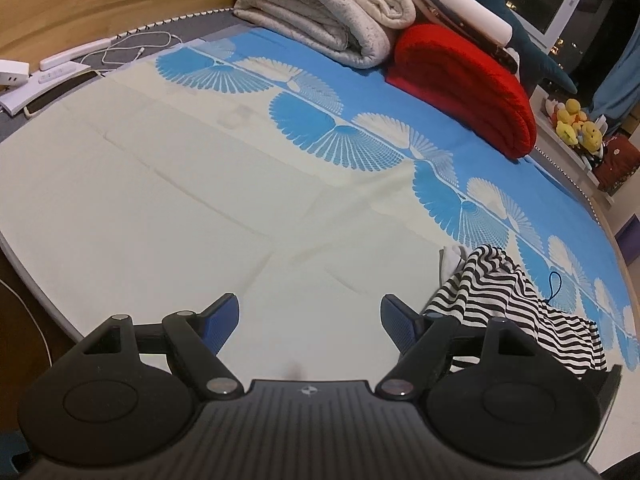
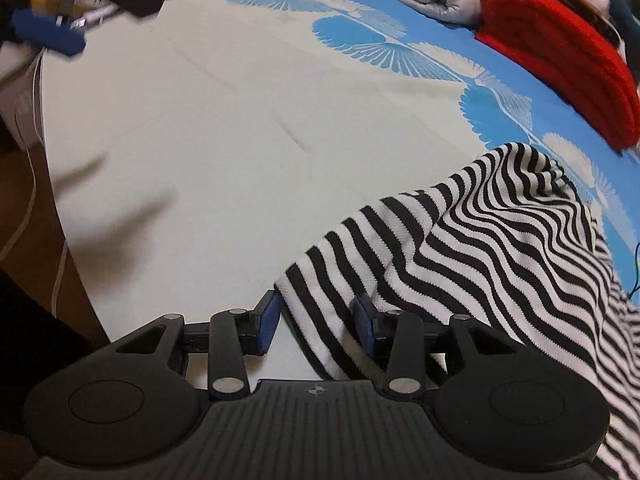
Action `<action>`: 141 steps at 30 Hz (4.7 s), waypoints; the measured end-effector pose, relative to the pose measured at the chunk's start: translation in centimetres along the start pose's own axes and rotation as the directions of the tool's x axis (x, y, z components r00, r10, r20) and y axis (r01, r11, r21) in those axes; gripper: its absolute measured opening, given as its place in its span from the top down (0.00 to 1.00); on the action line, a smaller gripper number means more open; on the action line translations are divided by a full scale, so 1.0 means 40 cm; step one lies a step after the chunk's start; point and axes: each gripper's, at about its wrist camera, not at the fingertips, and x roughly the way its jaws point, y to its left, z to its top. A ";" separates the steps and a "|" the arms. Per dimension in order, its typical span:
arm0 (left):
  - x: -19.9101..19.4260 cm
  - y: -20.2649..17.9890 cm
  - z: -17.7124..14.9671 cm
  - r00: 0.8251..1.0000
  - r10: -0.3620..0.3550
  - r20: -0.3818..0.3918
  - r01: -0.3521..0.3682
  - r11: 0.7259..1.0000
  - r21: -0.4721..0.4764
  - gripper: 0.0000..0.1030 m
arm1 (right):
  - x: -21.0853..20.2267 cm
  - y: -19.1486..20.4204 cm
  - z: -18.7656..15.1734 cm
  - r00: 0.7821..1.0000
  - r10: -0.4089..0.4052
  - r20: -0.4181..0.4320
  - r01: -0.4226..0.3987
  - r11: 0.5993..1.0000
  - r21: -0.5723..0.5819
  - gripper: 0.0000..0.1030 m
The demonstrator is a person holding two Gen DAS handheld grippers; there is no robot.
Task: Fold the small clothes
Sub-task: 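Close the right gripper on the striped shirt edge, then lift the held edge with the right gripper and flip it over the bundle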
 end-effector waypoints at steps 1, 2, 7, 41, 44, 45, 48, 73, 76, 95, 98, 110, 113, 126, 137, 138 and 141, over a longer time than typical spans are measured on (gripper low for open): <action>0.001 0.001 -0.001 1.000 -0.001 -0.003 0.001 1.000 -0.002 0.20 | 0.001 -0.006 0.004 1.000 0.012 0.004 -0.012 1.000 0.014 0.58; 0.002 0.001 -0.001 1.000 -0.001 -0.005 0.001 1.000 -0.002 0.20 | 0.002 -0.008 0.003 1.000 0.021 0.003 -0.021 1.000 0.017 0.56; 0.005 0.008 -0.002 1.000 0.006 -0.011 -0.006 1.000 -0.009 0.20 | 0.020 0.004 -0.005 1.000 0.013 -0.018 -0.014 0.998 -0.065 0.56; 0.011 -0.046 -0.026 0.999 0.032 -0.020 -0.031 0.999 0.021 0.20 | -0.189 -0.077 0.045 0.966 0.056 0.252 -0.112 0.971 0.211 0.94; 0.017 -0.070 -0.027 0.999 0.030 -0.020 -0.030 0.999 0.040 0.20 | -0.223 -0.138 0.039 0.960 0.038 0.279 -0.118 0.954 0.276 0.94; 0.020 -0.077 -0.027 0.999 0.030 -0.023 -0.029 0.999 0.043 0.20 | -0.239 -0.166 0.035 0.956 0.029 0.291 -0.122 0.945 0.305 0.94; 0.029 -0.109 -0.031 0.999 0.026 -0.028 -0.025 0.998 0.060 0.20 | -0.291 -0.267 0.009 0.944 0.004 0.331 -0.144 0.905 0.401 0.94; 0.154 -0.553 -0.171 0.988 -0.070 -0.136 0.116 0.925 0.363 0.20 | -0.623 -0.841 -0.752 0.908 -0.412 0.072 0.084 0.350 0.933 0.82; 0.161 -0.581 -0.192 0.987 -0.082 -0.136 0.130 0.907 0.400 0.20 | -0.644 -0.900 -0.711 0.906 -0.385 0.179 0.020 0.460 0.888 0.81; 0.204 -0.716 -0.236 0.940 -0.249 -0.234 0.312 0.905 0.291 0.19 | -0.349 -1.060 -0.568 0.956 0.085 0.282 -0.272 0.626 0.731 0.95; 0.219 -0.761 -0.256 0.912 -0.298 -0.282 0.367 0.900 0.235 0.18 | -0.463 -1.094 -0.626 0.874 0.055 0.482 -0.427 0.557 0.712 0.96; 0.337 -0.895 -0.415 0.876 -0.174 -0.449 0.346 0.876 0.336 0.10 | -0.361 -1.054 -0.722 0.996 0.046 0.078 -0.090 0.594 0.799 0.96; 0.310 -0.894 -0.397 0.880 -0.213 -0.425 0.365 0.875 0.317 0.13 | -0.357 -1.043 -0.699 0.999 0.005 0.046 -0.039 0.615 0.788 0.96; 0.288 -0.895 -0.405 0.873 -0.196 -0.448 0.388 0.834 0.392 0.15 | -0.435 -1.016 -0.716 0.988 0.002 0.155 -0.110 0.709 0.697 0.63; 0.287 -0.933 -0.404 0.872 -0.218 -0.438 0.389 0.852 0.350 0.15 | -0.499 -1.014 -0.813 0.981 0.085 0.175 -0.185 0.681 0.708 0.97; 0.292 -0.933 -0.409 0.877 -0.170 -0.449 0.363 0.846 0.390 0.15 | -0.493 -1.019 -0.827 0.986 0.090 0.140 -0.164 0.672 0.723 0.97; 0.298 -0.946 -0.429 0.901 -0.057 -0.430 0.296 0.806 0.513 0.12 | -0.440 -0.981 -0.833 0.993 0.113 -0.034 -0.060 0.736 0.674 0.97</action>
